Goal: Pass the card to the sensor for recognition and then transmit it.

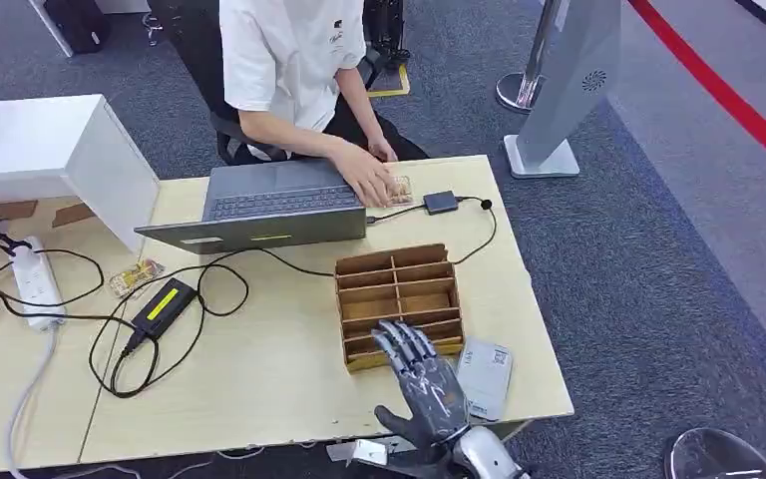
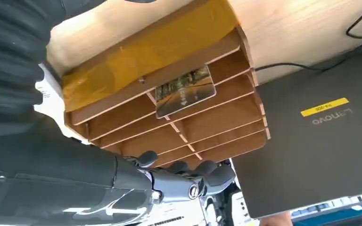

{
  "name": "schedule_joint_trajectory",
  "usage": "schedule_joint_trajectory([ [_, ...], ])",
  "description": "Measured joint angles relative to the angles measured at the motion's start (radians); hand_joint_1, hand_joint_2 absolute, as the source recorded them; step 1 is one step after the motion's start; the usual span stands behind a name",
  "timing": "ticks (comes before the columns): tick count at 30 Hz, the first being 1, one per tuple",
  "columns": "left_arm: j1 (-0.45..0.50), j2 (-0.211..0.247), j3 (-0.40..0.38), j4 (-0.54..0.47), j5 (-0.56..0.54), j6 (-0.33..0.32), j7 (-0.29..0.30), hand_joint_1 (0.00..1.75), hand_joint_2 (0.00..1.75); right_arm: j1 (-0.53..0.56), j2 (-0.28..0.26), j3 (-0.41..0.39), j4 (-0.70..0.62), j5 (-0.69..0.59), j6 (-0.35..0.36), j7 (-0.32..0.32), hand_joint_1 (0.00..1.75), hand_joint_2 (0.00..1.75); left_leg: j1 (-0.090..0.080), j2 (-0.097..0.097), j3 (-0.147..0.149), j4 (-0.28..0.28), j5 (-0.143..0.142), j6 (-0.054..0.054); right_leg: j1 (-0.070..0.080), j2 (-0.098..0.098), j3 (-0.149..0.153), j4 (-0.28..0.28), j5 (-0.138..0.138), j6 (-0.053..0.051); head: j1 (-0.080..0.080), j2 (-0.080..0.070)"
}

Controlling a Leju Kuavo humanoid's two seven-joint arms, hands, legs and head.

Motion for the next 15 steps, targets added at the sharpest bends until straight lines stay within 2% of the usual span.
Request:
schedule_joint_trajectory([
  [8, 0.000, 0.007, -0.042, 0.000, -0.045, -0.010, 0.000, 0.00, 1.75, -0.057, 0.040, 0.000, 0.109, 0.012, -0.043, 0.018, 0.00, 1.75, 0.000, 0.000, 0.000, 0.000, 0.000, -0.001, 0.000, 0.000, 0.000, 0.000, 0.000, 0.000, 0.000, 0.000],
  [9, 0.000, 0.007, -0.043, 0.000, -0.045, -0.012, -0.001, 0.00, 0.00, -0.061, 0.042, 0.000, 0.118, 0.011, -0.044, 0.018, 0.00, 1.75, 0.000, 0.000, 0.000, 0.000, 0.000, -0.001, 0.000, 0.000, 0.000, 0.000, 0.000, 0.000, 0.000, 0.000],
  [10, 0.001, 0.008, -0.045, 0.000, -0.046, -0.014, -0.003, 0.00, 0.00, -0.064, 0.043, -0.001, 0.127, 0.011, -0.045, 0.019, 0.00, 1.75, 0.000, 0.000, 0.000, 0.000, 0.000, -0.001, 0.000, 0.000, 0.000, 0.000, 0.000, 0.000, 0.000, 0.000],
  [11, 0.001, 0.009, -0.048, 0.000, -0.049, -0.018, -0.008, 0.00, 1.75, -0.066, 0.046, -0.001, 0.134, 0.011, -0.046, 0.019, 0.00, 1.75, 0.000, 0.000, 0.000, 0.000, 0.000, -0.001, 0.000, 0.000, 0.000, 0.000, 0.000, 0.000, 0.000, 0.000],
  [15, 0.001, 0.012, -0.055, 0.000, -0.062, -0.022, -0.043, 0.00, 1.75, -0.073, 0.050, -0.005, 0.153, 0.014, -0.051, 0.026, 0.00, 1.75, 0.000, 0.000, 0.000, 0.000, 0.000, -0.001, 0.000, 0.000, 0.000, 0.000, 0.000, 0.000, 0.000, 0.000],
])
